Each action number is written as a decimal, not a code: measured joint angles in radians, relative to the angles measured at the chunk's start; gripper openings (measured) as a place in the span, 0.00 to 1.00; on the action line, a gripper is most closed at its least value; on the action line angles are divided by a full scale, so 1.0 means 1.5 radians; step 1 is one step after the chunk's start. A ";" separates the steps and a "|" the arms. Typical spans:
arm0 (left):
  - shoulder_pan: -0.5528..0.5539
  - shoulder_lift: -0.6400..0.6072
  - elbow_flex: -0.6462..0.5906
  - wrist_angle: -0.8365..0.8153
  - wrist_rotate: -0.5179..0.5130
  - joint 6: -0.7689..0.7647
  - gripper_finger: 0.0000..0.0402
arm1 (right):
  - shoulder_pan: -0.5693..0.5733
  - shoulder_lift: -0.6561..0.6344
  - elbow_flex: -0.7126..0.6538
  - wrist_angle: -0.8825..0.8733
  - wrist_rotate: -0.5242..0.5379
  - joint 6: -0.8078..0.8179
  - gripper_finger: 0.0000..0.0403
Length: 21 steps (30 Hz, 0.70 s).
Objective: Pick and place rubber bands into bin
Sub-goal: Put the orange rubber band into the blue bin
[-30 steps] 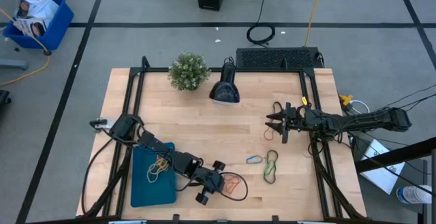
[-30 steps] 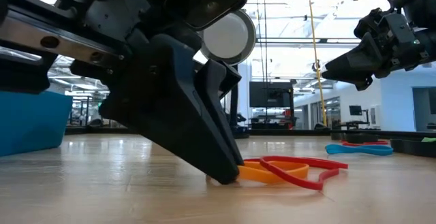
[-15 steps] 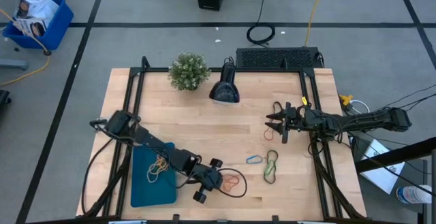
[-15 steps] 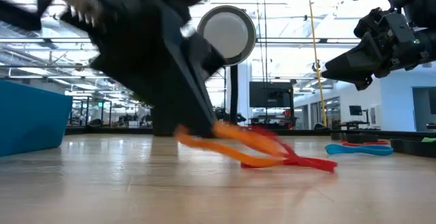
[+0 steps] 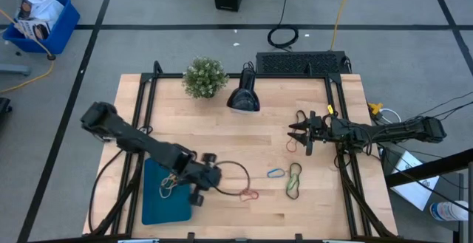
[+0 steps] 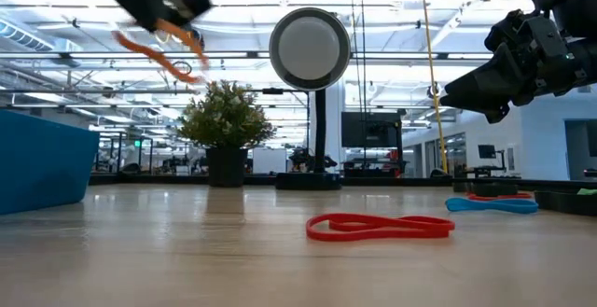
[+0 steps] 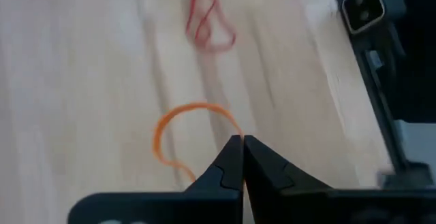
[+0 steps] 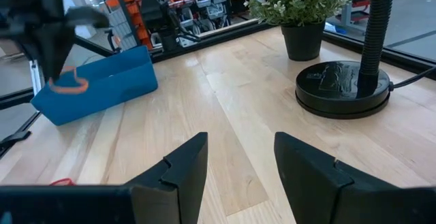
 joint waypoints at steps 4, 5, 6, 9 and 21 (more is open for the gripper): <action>-0.001 -0.059 0.000 -0.138 -0.001 -0.119 0.03 | 0.000 0.000 0.000 0.000 0.000 0.000 0.41; -0.001 -0.070 0.000 -0.169 0.002 -0.154 0.02 | 0.000 0.000 0.000 0.000 0.000 0.000 0.41; -0.003 -0.081 0.000 -0.202 0.009 -0.190 0.01 | 0.000 0.000 0.000 0.000 0.000 0.000 0.41; -0.010 -0.102 0.000 -0.300 0.028 -0.296 0.02 | 0.000 0.000 0.000 -0.002 0.000 0.000 0.41; -0.053 -0.111 -0.017 -0.446 0.032 -0.496 0.04 | 0.000 0.000 0.000 -0.004 0.000 0.000 0.41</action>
